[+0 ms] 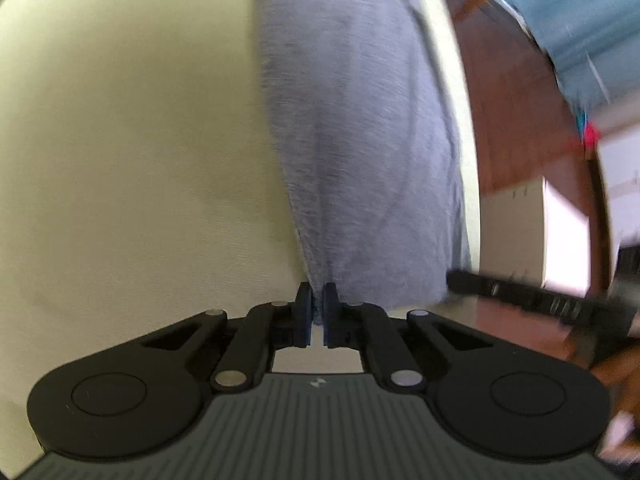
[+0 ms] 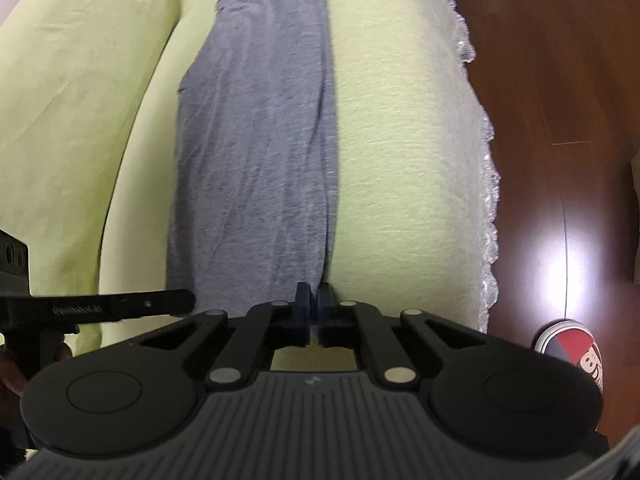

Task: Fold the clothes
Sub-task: 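Regrasp the shirt end with both grippers and pull it straight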

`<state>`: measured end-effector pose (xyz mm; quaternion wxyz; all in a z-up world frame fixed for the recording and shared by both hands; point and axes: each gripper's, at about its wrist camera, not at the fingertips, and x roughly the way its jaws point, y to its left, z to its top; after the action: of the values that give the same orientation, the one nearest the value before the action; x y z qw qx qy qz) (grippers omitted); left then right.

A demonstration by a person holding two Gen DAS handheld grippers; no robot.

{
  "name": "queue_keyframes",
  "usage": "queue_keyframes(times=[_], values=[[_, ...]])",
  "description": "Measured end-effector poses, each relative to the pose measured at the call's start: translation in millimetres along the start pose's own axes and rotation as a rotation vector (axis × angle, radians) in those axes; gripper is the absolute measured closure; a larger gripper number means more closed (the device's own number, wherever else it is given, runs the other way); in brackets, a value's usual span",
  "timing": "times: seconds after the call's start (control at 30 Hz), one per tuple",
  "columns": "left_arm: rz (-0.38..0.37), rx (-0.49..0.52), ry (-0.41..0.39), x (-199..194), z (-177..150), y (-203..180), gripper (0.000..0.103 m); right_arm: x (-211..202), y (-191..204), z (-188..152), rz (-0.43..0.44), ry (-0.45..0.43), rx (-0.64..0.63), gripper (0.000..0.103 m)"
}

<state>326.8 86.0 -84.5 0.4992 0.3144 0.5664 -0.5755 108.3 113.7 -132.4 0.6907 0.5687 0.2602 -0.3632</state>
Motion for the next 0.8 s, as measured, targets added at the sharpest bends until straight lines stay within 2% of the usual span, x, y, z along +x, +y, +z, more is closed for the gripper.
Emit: queue_keyframes(times=[0.2, 0.3, 0.4, 0.5, 0.53, 0.57, 0.6, 0.63, 0.73, 0.8], values=[[0.021, -0.022, 0.011, -10.3, -8.9, 12.4, 0.102, -9.1, -4.7, -6.9, 0.004, 0.022, 0.017, 0.101], [0.052, 0.002, 0.036, -0.4, -14.1, 13.1, 0.102, -4.9, -4.2, -12.8, 0.0, 0.042, -0.007, 0.101], [0.046, -0.008, 0.032, 5.3, -13.0, 17.3, 0.1, 1.7, -4.0, -17.8, -0.009, 0.047, -0.038, 0.102], [0.055, 0.008, 0.032, 5.3, -13.5, 15.3, 0.091, 1.9, -1.3, -15.8, 0.0, 0.06, -0.063, 0.1], [0.047, 0.004, 0.046, 4.8, -12.5, 15.8, 0.076, 1.7, -0.8, -14.5, 0.006, 0.07, -0.065, 0.09], [0.038, -0.01, 0.061, 2.9, -11.9, 17.5, 0.069, 0.9, -0.7, -11.4, 0.017, 0.09, -0.051, 0.07], [0.031, -0.026, 0.074, 0.4, -11.8, 19.5, 0.057, -1.1, -0.3, -6.2, 0.033, 0.121, -0.028, 0.059], [0.043, -0.03, 0.081, -2.8, -12.2, 19.2, 0.056, -3.8, 1.1, -2.2, 0.032, 0.137, -0.019, 0.04], [0.101, -0.021, 0.088, -22.5, -14.3, 15.7, 0.056, -25.8, 7.4, 16.6, -0.046, 0.117, -0.073, 0.04], [0.106, -0.056, 0.075, -39.8, -13.4, 13.6, 0.056, -45.6, 2.8, 41.7, -0.089, 0.085, -0.081, 0.044]])
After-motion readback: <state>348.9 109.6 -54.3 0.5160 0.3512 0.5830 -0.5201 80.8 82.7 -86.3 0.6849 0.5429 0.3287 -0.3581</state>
